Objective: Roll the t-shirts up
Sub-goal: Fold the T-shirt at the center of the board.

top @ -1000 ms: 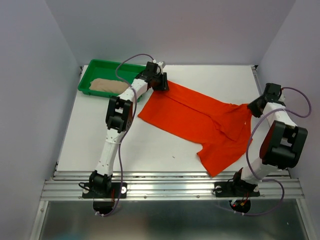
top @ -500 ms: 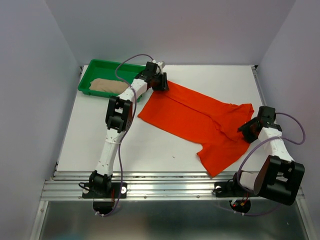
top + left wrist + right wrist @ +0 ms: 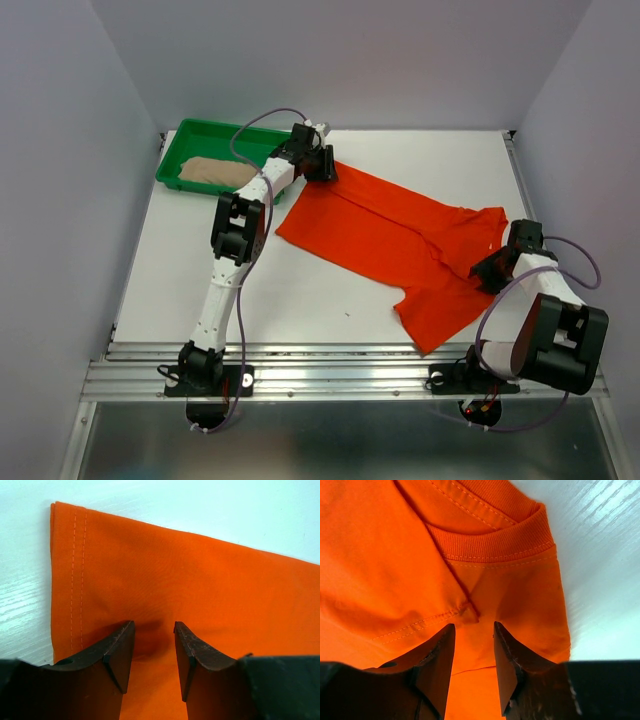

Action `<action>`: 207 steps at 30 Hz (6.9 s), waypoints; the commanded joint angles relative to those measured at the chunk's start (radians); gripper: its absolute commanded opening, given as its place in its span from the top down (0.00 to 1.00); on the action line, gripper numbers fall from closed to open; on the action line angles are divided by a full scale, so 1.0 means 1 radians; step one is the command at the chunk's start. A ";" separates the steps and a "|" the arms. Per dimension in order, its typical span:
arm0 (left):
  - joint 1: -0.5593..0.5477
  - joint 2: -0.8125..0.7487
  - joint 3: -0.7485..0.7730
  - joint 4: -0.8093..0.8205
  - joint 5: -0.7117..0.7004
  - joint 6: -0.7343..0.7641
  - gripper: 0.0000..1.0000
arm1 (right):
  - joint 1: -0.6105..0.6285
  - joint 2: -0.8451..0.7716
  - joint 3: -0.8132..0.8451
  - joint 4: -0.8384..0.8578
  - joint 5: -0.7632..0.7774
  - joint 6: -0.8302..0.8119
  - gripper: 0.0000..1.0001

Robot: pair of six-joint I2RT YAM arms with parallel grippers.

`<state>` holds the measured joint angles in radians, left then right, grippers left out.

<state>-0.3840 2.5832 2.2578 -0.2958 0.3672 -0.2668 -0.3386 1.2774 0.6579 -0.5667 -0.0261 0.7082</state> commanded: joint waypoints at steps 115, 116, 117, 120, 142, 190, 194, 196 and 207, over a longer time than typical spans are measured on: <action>0.037 0.026 0.032 -0.026 0.064 0.001 0.51 | 0.092 -0.172 0.190 -0.150 0.182 -0.015 0.65; 0.037 0.023 0.032 -0.028 0.065 0.001 0.51 | 0.092 -0.141 0.225 -0.128 0.234 -0.018 0.62; 0.037 0.022 0.032 -0.028 0.065 0.001 0.51 | 0.092 -0.106 0.252 -0.107 0.251 -0.021 0.62; 0.037 0.006 0.034 -0.031 0.065 0.005 0.51 | 0.092 0.080 0.379 -0.055 0.259 -0.052 0.62; 0.023 0.002 0.077 0.053 0.139 -0.040 0.50 | -0.034 0.511 0.666 0.068 0.275 -0.128 0.48; 0.082 0.031 0.036 0.026 0.114 -0.058 0.51 | -0.053 0.378 0.513 0.122 0.293 -0.165 0.48; 0.077 0.017 0.036 0.029 0.121 -0.058 0.50 | -0.053 0.317 0.520 0.108 0.250 -0.173 0.46; 0.073 0.011 0.036 0.032 0.124 -0.061 0.50 | -0.053 0.289 0.510 0.100 0.215 -0.171 0.50; 0.060 0.005 0.022 0.032 0.111 -0.063 0.50 | -0.025 0.387 0.420 0.166 0.196 -0.145 0.99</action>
<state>-0.3149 2.6392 2.3112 -0.2424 0.4854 -0.3389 -0.3706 1.6196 1.0782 -0.4412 0.1509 0.5514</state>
